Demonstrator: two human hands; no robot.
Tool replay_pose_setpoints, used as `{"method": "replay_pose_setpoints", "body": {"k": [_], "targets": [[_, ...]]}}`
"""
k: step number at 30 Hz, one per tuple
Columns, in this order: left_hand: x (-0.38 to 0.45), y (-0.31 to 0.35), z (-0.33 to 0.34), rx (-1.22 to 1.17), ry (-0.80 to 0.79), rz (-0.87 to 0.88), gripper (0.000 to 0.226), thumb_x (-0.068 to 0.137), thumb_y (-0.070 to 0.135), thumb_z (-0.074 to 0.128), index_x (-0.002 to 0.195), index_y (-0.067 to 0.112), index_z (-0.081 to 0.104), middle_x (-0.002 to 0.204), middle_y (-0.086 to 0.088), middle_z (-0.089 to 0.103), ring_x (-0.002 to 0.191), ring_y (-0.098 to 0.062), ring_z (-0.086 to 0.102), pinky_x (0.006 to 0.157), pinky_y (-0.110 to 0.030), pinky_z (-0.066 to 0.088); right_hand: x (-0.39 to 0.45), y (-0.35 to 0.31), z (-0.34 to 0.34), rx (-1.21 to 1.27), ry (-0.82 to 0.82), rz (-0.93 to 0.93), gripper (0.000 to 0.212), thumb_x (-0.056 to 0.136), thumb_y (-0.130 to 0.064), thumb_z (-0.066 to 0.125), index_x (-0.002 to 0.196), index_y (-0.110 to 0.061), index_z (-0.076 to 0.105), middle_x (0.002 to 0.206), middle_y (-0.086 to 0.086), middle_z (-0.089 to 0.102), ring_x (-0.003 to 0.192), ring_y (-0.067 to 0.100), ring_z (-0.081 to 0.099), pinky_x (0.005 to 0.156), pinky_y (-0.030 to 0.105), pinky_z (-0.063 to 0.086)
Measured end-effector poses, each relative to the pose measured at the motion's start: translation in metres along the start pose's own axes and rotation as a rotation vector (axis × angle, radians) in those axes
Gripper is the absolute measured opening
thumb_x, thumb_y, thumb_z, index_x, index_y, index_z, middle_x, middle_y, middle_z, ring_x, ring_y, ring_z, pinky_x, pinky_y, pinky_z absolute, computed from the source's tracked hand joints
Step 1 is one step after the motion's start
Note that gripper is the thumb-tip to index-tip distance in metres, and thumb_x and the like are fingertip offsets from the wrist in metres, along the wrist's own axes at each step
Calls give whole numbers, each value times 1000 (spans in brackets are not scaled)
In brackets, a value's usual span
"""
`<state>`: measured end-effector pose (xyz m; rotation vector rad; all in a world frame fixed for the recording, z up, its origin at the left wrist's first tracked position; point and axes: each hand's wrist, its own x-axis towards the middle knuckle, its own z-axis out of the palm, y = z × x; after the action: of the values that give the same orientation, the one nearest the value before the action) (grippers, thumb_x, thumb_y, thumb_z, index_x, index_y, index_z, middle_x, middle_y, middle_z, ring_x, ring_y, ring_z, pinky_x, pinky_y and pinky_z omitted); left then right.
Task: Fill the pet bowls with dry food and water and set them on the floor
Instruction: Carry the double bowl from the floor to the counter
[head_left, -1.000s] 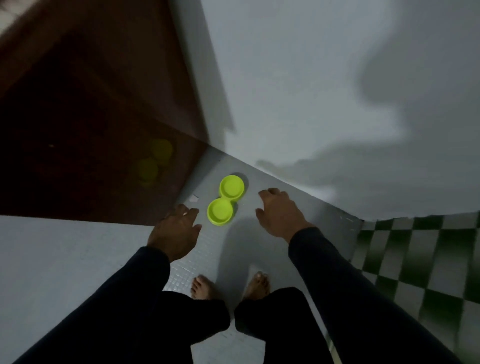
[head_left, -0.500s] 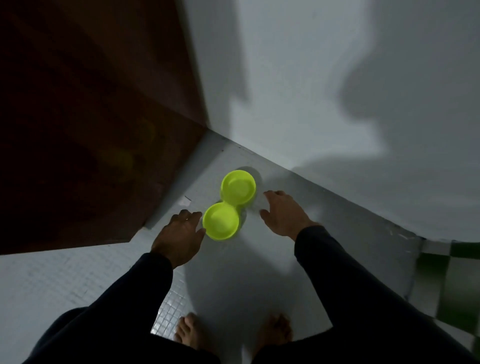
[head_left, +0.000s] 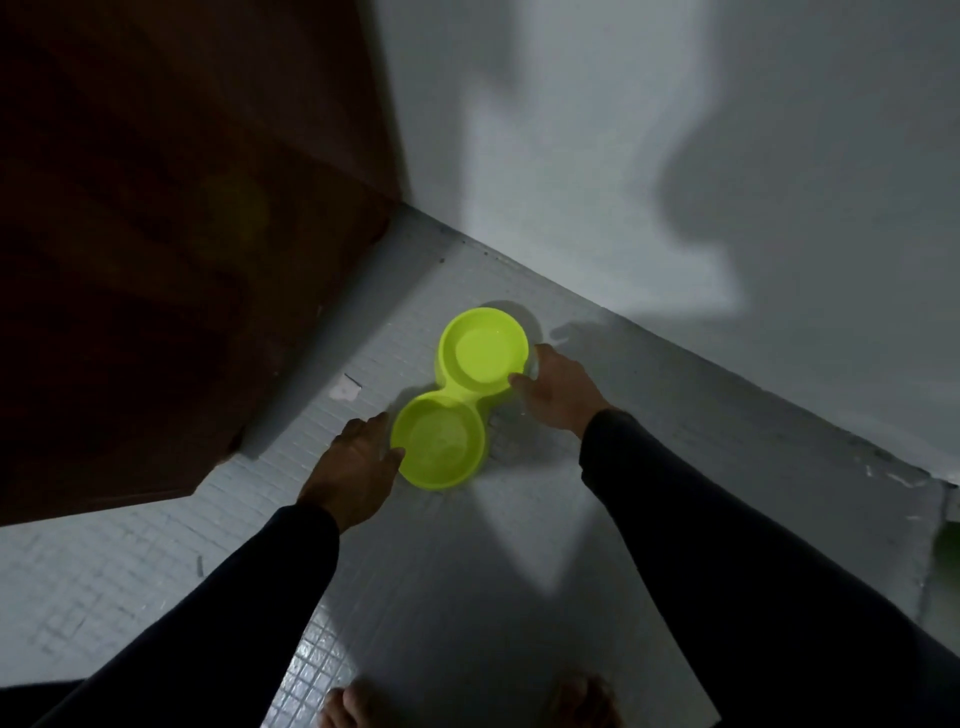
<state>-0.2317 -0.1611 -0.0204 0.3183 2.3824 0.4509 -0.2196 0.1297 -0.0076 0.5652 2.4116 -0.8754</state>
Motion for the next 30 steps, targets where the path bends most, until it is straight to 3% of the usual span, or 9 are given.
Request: {"method": "replay_pose_setpoints", "body": {"k": [3,8,13,17,27,30], "targets": [[3,-5,7,-50,7,-15,62,106,35,50,158,7,33,147,-22,50,135,-37,46,111,-43,37,15,4,6,73,26,35,61,102,-37,59,145,2,39,135,24,58,125,41,54,90,37,39],[8,-8,14,-129,22,-68,63,104,34,55,157,6,34,140,-28,53,129,-41,50,106,-43,40,29,4,11,123,30,80,66,103,-34,57,152,1,31,143,26,53,132,41,49,97,36,39],[14,-8,17,-192,32,-68,78,88,58,43,157,21,38,118,-21,61,111,-37,59,96,-40,46,40,9,21,151,49,90,54,101,-33,59,141,-1,42,132,26,59,124,43,54,93,40,42],[16,-9,23,-224,33,-50,77,88,55,45,157,24,38,120,-22,63,112,-38,59,98,-43,48,45,14,26,115,74,88,44,100,-28,59,131,2,46,120,28,62,112,45,59,83,40,43],[21,-9,29,-294,93,-32,68,88,42,45,151,17,47,121,-24,64,110,-42,61,97,-47,50,43,16,28,142,121,76,40,97,-19,60,132,-1,53,119,27,65,110,45,60,88,44,47],[20,-9,27,-334,114,-55,64,92,39,44,152,19,46,118,-26,59,107,-42,59,97,-47,50,37,16,28,229,141,131,39,92,-19,62,124,2,53,110,24,66,104,42,61,80,41,45]]}}
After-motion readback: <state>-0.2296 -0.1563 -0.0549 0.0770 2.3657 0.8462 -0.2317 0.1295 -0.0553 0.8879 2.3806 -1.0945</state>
